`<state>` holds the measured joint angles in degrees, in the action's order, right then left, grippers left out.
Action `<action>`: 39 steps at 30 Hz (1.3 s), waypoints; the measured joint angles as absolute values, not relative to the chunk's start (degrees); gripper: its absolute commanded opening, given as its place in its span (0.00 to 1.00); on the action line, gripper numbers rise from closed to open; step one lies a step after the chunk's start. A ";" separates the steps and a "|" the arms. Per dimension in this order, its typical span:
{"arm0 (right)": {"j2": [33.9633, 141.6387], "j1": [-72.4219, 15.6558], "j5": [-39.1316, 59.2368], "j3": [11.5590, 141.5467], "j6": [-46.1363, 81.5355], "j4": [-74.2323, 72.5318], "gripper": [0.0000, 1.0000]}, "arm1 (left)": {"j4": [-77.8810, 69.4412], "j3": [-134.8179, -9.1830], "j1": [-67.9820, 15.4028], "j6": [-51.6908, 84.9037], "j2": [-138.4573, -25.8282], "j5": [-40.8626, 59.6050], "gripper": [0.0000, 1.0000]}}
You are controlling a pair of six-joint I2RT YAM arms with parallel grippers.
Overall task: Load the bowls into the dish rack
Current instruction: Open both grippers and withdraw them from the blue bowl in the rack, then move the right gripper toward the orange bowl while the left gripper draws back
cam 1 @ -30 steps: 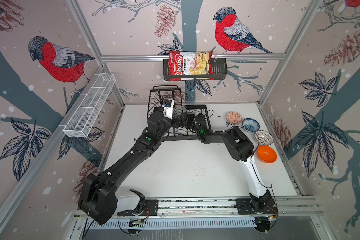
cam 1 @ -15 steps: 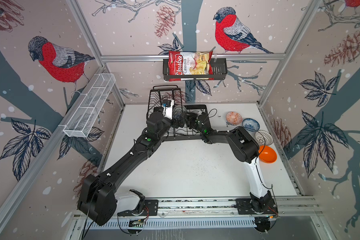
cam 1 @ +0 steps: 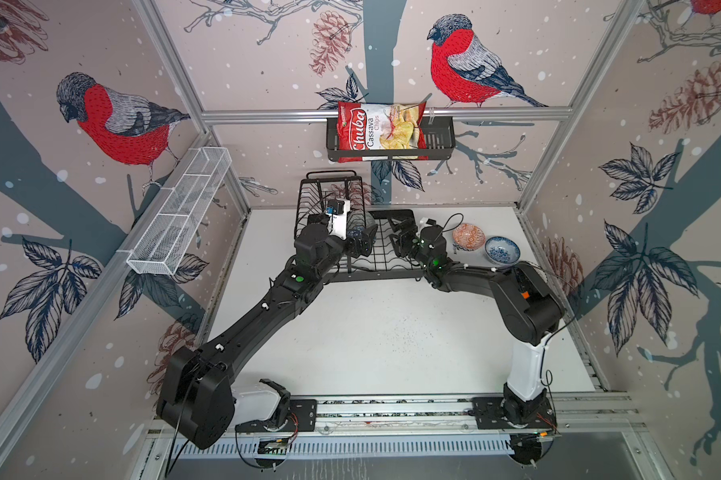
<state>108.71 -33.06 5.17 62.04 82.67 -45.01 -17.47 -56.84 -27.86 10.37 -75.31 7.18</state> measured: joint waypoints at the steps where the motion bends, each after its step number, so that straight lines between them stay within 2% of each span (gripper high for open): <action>1: 107.09 -32.51 5.48 61.01 81.84 -44.10 1.00 | -17.41 -57.52 -27.86 10.63 -76.07 7.46 0.97; 10: 91.66 -26.89 7.18 54.52 70.85 -31.42 1.00 | -23.27 -59.33 -30.94 15.18 -81.12 14.17 0.97; 15: 82.46 -21.82 6.68 53.36 62.33 -20.53 1.00 | -20.10 -63.31 -36.01 16.64 -85.89 13.41 0.97; 22: 73.19 -13.76 6.17 51.33 47.86 -9.06 1.00 | -23.99 -67.90 -41.63 18.41 -95.31 11.75 0.97; 31: 61.01 -6.61 0.47 40.84 37.41 0.78 1.00 | -31.77 -62.08 -46.61 16.14 -99.98 8.86 0.97; 39: 55.37 -2.22 -5.80 33.41 36.01 7.66 1.00 | -36.23 -59.20 -47.13 15.05 -100.03 8.97 0.97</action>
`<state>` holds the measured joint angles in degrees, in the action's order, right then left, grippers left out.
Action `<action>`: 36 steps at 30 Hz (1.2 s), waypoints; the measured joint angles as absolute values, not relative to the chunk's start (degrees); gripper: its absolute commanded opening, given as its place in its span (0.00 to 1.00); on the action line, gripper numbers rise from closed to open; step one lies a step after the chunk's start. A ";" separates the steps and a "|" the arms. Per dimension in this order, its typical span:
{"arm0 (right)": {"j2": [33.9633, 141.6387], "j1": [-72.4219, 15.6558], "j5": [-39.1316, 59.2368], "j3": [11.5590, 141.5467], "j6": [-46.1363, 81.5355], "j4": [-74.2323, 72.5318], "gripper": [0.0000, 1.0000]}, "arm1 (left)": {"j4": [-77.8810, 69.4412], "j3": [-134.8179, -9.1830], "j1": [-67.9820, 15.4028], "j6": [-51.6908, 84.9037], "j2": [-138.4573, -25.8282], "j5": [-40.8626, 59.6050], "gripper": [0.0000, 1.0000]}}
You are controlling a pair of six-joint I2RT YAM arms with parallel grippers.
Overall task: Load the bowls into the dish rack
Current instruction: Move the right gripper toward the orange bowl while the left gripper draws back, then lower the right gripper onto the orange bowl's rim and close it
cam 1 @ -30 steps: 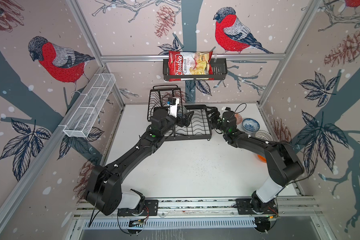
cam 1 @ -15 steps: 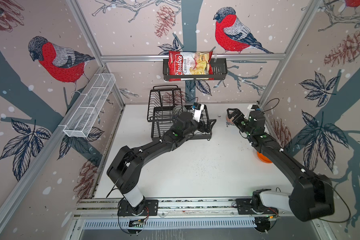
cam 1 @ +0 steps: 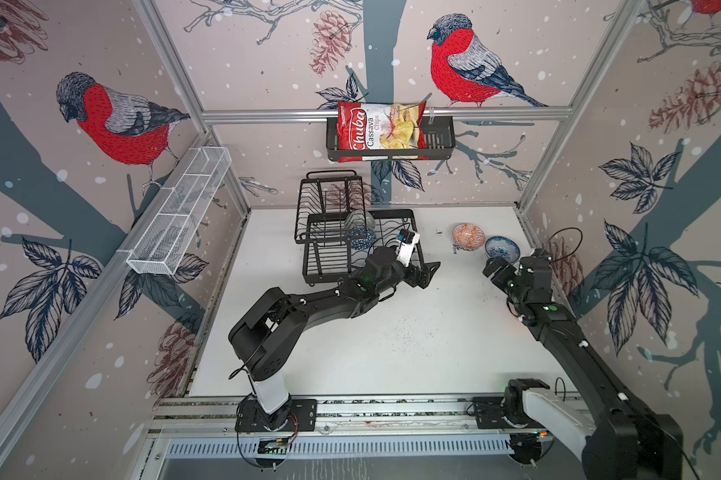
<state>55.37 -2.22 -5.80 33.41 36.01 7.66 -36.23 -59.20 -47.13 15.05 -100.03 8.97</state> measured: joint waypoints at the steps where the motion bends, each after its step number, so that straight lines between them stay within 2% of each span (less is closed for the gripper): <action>1: 55.07 -1.56 -6.02 32.64 36.01 8.16 1.00 | -36.64 -59.07 -47.37 15.05 -100.03 8.97 0.97; 6: 55.68 2.28 -5.26 30.81 35.88 9.45 1.00 | -36.93 -58.98 -48.82 14.20 -100.07 8.99 0.97; 14: 58.04 8.29 -0.82 29.76 34.00 9.39 0.93 | -36.97 -58.72 -49.19 13.50 -100.36 8.95 0.97; 22: 62.70 9.72 0.95 28.53 34.00 6.48 0.88 | -37.17 -57.56 -49.23 13.08 -100.16 8.80 0.97; 31: 67.48 9.76 0.95 29.02 34.35 2.90 0.75 | -38.30 -57.43 -49.23 13.06 -99.53 8.80 0.97; 36: 68.88 9.28 1.02 29.26 34.46 1.80 0.71 | -38.39 -57.43 -49.23 13.06 -99.24 8.75 0.97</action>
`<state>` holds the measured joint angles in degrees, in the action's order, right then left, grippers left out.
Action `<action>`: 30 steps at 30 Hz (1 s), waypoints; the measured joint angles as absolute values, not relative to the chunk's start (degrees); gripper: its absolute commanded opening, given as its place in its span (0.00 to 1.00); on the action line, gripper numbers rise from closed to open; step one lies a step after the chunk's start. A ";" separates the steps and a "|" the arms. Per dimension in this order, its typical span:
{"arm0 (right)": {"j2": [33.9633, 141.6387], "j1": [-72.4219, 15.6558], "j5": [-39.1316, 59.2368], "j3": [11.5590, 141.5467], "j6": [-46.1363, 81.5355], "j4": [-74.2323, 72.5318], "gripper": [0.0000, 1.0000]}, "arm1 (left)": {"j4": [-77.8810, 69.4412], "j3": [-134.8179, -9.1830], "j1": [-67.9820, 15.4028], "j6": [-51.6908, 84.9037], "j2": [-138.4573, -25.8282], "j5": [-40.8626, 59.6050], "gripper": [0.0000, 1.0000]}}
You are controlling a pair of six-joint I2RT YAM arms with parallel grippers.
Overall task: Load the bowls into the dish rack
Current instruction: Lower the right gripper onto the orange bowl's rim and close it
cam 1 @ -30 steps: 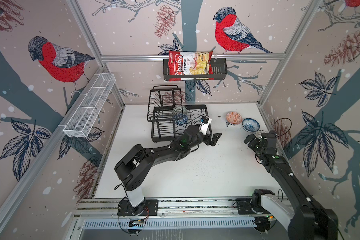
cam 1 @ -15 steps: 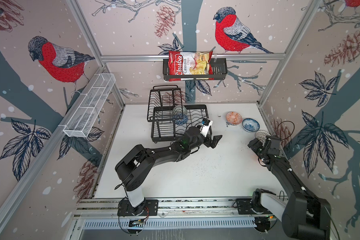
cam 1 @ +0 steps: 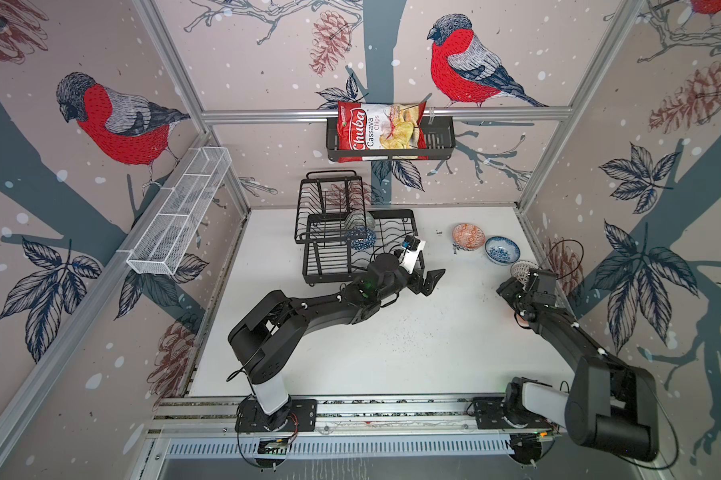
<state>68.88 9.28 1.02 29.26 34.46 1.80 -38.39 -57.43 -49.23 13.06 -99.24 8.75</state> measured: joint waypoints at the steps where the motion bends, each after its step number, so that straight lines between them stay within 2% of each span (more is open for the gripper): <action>1: 69.06 9.08 1.02 29.26 34.44 1.65 0.69 | -38.57 -57.43 -49.23 13.06 -99.24 8.75 0.97; 5: 69.17 8.62 0.97 29.10 34.46 1.21 0.60 | -38.70 -57.43 -49.23 13.08 -99.24 8.75 0.97; 16: 70.11 6.37 1.15 28.56 34.48 0.56 0.55 | -38.70 -57.43 -49.23 13.08 -99.22 8.75 0.97; 19: 70.43 4.82 1.39 28.53 34.46 0.54 0.49 | -38.70 -57.43 -49.23 13.08 -99.13 8.73 0.97; 30: 74.19 -1.87 1.78 30.28 33.21 0.86 0.40 | -38.70 -57.43 -49.23 13.08 -99.09 8.73 0.97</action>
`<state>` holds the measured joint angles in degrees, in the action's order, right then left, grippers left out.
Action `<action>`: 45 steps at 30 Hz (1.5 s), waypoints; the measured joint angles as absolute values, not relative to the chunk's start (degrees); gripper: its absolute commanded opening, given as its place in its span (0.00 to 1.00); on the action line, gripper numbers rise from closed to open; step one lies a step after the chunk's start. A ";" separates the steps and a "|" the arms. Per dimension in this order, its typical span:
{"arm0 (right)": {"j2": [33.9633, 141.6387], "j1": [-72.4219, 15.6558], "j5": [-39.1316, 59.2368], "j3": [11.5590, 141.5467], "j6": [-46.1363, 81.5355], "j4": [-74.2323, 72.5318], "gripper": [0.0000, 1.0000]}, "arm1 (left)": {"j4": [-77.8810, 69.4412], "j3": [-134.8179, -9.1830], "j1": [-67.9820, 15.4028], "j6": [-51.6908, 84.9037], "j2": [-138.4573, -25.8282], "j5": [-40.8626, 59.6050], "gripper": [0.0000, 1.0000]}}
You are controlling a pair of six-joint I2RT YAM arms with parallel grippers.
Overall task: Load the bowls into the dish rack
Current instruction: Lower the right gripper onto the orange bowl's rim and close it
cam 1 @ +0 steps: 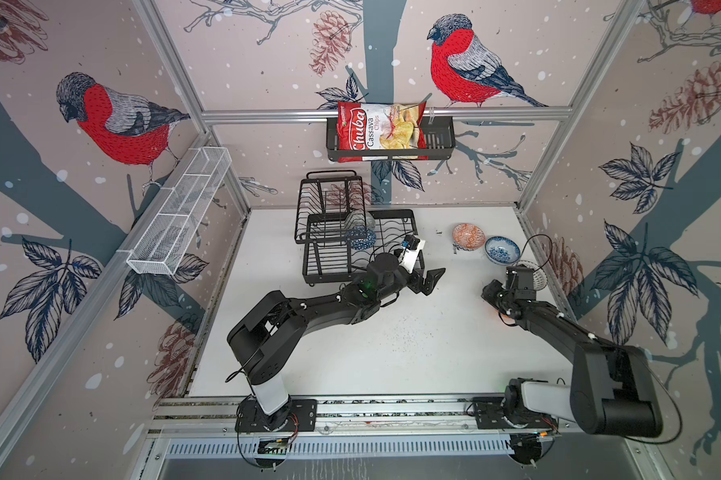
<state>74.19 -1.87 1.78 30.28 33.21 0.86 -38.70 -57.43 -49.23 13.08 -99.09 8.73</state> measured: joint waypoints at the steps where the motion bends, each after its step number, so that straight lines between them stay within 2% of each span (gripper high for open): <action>1: 74.30 -2.57 1.74 30.41 33.21 0.93 0.39 | -38.70 -57.43 -49.23 13.08 -99.13 8.73 0.97; 16: 77.54 -7.25 -3.44 33.06 31.22 0.73 0.13 | -38.70 -57.43 -49.23 13.08 -99.18 8.51 0.97; 23: 78.06 -10.72 -5.96 34.61 29.82 -0.75 0.03 | -38.63 -57.43 -49.23 13.06 -99.04 7.42 0.97; 29: 79.02 -15.79 -6.17 36.64 29.80 0.60 0.02 | -38.57 -56.23 -47.99 13.15 -98.15 6.00 0.97; 37: 82.32 -26.09 -5.93 39.18 29.91 0.25 0.02 | -38.76 -51.88 -41.80 18.39 -96.25 4.43 0.97; 45: 86.83 -32.91 -5.93 43.59 29.82 0.80 0.05 | -39.94 -51.31 -41.32 20.25 -95.83 4.89 0.97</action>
<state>86.83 -32.91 -5.93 43.59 29.82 0.80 -39.94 -51.31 -41.32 20.25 -95.83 4.89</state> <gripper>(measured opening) 0.098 0.973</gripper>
